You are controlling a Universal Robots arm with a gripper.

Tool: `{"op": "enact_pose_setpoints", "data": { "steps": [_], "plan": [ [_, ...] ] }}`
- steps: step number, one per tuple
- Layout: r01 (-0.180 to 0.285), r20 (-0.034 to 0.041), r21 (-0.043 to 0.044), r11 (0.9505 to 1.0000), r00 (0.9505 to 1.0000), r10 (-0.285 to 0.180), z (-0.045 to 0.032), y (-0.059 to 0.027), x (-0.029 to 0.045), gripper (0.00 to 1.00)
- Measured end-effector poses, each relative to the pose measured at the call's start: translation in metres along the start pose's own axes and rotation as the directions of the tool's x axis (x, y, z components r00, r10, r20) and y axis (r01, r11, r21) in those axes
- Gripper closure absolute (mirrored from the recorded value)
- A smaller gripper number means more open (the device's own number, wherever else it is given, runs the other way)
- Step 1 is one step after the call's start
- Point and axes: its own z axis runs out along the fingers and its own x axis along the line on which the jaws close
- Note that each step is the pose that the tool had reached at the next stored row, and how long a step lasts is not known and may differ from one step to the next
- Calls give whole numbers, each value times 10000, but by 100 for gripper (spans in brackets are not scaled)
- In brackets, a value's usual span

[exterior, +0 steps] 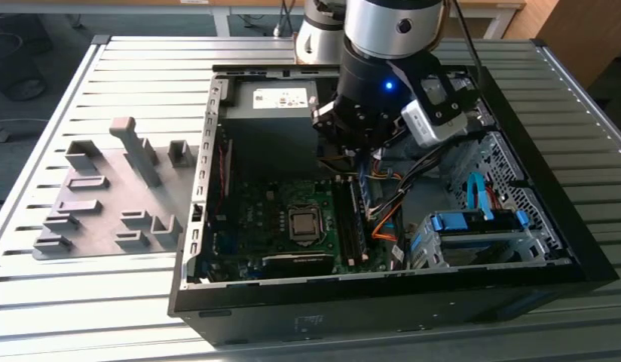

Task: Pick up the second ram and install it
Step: 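Insert the second ram into the second slot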

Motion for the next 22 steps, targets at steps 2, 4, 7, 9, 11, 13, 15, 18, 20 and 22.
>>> {"op": "enact_pose_setpoints", "data": {
  "steps": [2,4,7,9,11,13,15,18,20,22],
  "plan": [
    [82,-1,-2,10000,10000,-82,36,0,1,86],
    [82,-6,-3,10000,10000,-82,73,0,2,86],
    [80,-151,-4,10000,9999,-81,103,0,3,86],
    [80,-293,-7,10000,9995,-80,121,0,3,86],
    [78,-317,-7,10000,9995,-78,158,0,5,86],
    [80,-324,-8,10000,9994,-80,194,0,5,86],
    [80,-328,-8,10000,9994,-80,230,0,6,86],
    [82,-345,-8,10000,9994,-82,284,-7,7,86],
    [80,-354,-9,10000,9993,-80,319,-19,9,86],
    [79,-356,-7,10000,9993,-79,333,-24,10,86]
  ]
}}
